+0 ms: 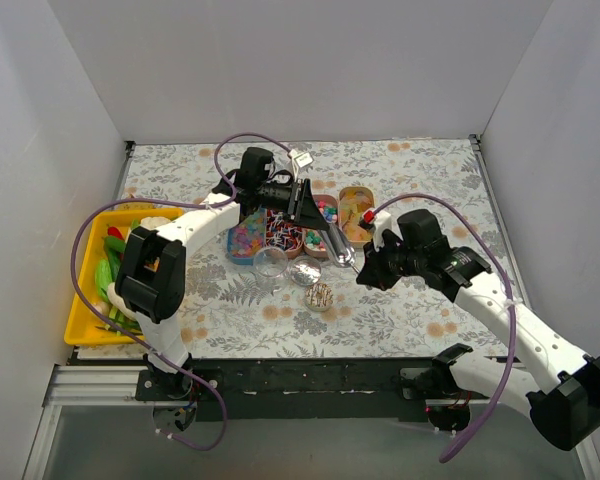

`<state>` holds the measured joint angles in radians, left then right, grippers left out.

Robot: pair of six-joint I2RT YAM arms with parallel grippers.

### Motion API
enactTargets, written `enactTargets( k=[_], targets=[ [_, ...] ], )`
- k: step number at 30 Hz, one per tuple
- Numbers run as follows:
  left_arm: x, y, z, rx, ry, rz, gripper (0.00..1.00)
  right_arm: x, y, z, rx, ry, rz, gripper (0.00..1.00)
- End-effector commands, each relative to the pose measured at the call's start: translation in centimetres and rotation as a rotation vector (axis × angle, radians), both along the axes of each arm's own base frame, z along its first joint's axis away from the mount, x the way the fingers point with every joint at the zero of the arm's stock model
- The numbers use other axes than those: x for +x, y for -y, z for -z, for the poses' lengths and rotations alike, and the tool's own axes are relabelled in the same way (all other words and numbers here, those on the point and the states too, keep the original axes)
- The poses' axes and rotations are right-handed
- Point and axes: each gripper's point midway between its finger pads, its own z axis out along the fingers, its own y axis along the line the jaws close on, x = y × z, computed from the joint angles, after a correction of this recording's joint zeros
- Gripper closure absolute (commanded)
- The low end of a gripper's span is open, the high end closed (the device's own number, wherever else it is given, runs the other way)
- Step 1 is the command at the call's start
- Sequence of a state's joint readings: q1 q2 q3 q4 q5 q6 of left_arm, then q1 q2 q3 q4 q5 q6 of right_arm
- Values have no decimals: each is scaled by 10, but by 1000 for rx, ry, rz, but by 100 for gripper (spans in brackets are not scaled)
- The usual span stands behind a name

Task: Pack the candies
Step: Pick up the spatula from the center of the board.

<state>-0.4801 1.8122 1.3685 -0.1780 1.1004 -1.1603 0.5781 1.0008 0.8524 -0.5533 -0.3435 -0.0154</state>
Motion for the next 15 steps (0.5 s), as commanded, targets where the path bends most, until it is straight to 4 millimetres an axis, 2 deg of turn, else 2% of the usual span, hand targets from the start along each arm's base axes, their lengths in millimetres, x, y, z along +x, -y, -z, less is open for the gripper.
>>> enactTargets(
  k=[1,2,4,8,12,15],
  targets=[
    [-14,-2,-6,-39,3,78,71,-13,-9,-11,36,24,-94,99],
    [-16,-2,-6,-38,-5,81,77,-13,-9,-11,34,25,-94,99],
    [-20,-2,-2,-34,-23,92,82,-12,-9,-11,29,32,-93,99],
    [-33,-1,5,-11,-57,116,98,-4,-11,-19,35,60,-63,99],
    [-41,-2,15,31,-77,124,100,5,-10,-21,35,78,-17,99],
    [-35,-4,25,99,-86,62,100,9,-10,-23,43,94,-1,99]
  ],
)
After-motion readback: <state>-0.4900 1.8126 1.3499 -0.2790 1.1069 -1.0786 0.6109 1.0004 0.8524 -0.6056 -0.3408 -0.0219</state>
